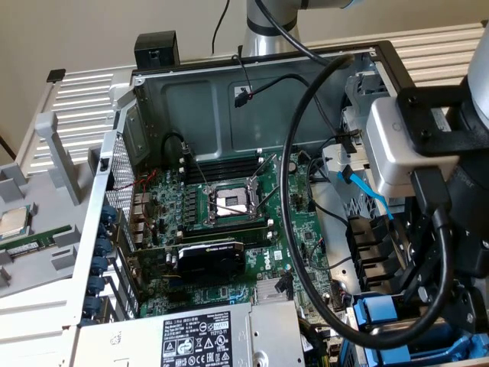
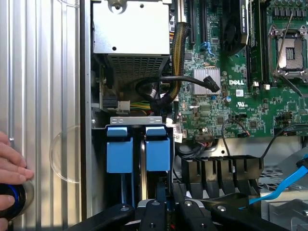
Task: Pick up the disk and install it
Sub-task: 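Insert the second disk wire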
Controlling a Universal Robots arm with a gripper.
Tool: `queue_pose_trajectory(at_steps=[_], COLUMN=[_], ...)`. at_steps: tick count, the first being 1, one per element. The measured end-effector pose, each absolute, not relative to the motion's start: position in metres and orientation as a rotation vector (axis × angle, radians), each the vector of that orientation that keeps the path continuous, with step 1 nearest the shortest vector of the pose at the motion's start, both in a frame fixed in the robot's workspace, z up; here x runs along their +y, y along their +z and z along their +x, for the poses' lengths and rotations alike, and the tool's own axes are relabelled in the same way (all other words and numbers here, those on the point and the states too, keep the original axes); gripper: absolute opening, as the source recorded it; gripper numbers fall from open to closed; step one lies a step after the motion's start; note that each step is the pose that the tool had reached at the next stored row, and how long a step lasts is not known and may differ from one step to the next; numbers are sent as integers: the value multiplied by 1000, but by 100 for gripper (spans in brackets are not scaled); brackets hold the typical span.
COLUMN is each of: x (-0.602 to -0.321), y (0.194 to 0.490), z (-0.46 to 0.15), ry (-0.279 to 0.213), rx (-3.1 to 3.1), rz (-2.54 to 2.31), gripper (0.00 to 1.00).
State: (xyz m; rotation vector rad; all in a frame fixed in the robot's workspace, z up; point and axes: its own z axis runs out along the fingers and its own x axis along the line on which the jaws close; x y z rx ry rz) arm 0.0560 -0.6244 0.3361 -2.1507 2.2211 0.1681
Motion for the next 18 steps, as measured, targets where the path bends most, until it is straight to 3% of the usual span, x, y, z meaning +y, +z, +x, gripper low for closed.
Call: queue_pose_trajectory(at_steps=[10, 13, 18], x=[-624, -624, -624], y=[336, 336, 343], z=[56, 56, 56], ry=[169, 168, 168], rx=[2221, 2221, 2221], rz=[-2150, -2151, -2151], gripper=[18, 31, 31])
